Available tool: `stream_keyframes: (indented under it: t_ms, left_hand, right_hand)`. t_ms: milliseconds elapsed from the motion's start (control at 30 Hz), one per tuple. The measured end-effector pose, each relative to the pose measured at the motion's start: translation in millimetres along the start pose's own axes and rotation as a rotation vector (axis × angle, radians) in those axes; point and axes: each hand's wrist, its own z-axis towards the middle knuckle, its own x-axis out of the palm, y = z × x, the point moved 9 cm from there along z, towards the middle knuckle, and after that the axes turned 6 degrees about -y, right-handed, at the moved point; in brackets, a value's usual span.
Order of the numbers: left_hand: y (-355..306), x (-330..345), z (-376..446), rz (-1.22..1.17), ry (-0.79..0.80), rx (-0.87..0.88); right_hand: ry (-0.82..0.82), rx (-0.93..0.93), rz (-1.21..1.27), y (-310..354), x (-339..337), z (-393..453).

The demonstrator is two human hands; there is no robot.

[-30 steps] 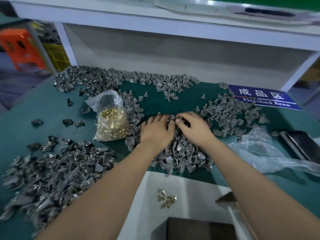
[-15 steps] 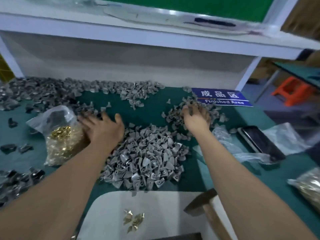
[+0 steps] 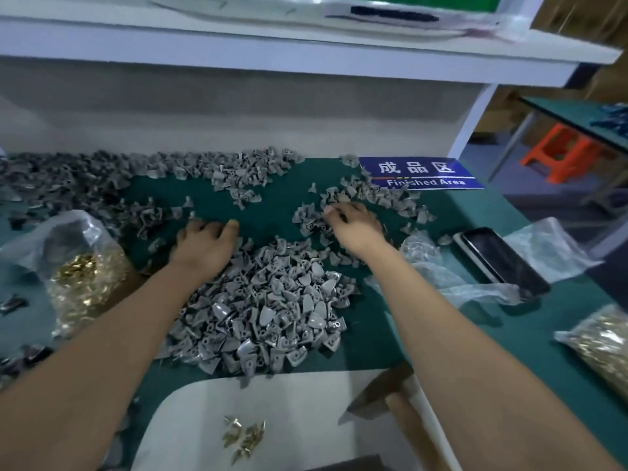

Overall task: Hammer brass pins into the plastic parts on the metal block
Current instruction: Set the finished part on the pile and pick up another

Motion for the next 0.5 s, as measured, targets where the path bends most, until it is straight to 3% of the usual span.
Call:
stream_keyframes:
  t_ms: [233,500]
  left_hand:
    - [-34,-4,-62,-0.043,0.102,0.22]
    - [-32,-36,-130,-0.166,-0.031,0.321]
  right_hand:
    - [0.173,-0.193,0.136,53,21,-64]
    - [0.16,-0.372,0.091,84,2,-141]
